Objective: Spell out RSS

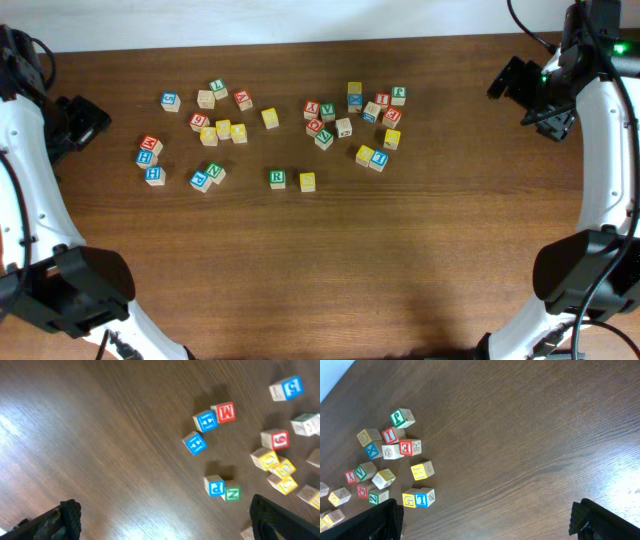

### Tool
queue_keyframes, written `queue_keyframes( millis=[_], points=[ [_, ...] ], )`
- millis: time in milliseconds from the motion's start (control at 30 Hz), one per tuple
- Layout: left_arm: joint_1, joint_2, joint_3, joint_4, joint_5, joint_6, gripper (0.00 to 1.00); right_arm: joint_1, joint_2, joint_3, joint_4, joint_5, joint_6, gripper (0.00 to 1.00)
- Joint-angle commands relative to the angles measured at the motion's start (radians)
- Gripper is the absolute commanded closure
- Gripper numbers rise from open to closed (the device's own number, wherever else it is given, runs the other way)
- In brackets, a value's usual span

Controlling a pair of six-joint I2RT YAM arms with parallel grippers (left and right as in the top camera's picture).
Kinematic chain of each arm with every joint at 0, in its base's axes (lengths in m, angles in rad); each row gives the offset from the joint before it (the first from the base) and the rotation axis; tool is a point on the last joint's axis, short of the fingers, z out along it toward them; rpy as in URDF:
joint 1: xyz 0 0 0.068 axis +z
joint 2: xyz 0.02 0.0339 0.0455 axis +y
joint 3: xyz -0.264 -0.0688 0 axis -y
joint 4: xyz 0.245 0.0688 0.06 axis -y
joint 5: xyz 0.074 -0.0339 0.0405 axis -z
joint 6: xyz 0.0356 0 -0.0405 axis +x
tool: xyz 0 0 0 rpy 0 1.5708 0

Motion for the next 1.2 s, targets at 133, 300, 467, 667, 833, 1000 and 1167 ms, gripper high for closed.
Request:
queue_keyframes(
  millis=[133, 300, 467, 667, 833, 1000, 1167],
  points=[
    [-0.034, -0.013, 0.005, 0.041, 0.592, 0.238, 0.00, 0.003, 0.006, -0.003, 0.000, 0.002, -0.004, 0.02],
    [-0.197, -0.013, 0.005, 0.158, 0.653, 0.317, 0.00, 0.003, 0.006, -0.003, 0.000, 0.002, -0.004, 0.02],
    [-0.433, 0.002, 0.005, 0.332, 0.253, 0.157, 0.08, 0.003, 0.006, -0.003, 0.000, 0.002, -0.004, 0.02],
    [-0.594, 0.094, 0.005, 0.451, 0.092, 0.135, 0.16, 0.003, 0.006, -0.003, 0.000, 0.002, -0.004, 0.02],
    [-0.644, 0.205, 0.005, 0.490, -0.025, 0.120, 0.23, 0.003, 0.006, -0.003, 0.000, 0.002, -0.004, 0.02],
    [-0.647, 0.307, 0.005, 0.520, -0.046, 0.030, 0.27, 0.003, 0.006, -0.003, 0.000, 0.002, -0.004, 0.02],
    [-0.647, 0.375, 0.005, 0.571, -0.061, 0.028, 0.26, 0.003, 0.006, -0.003, 0.000, 0.002, -0.004, 0.02]
  ],
)
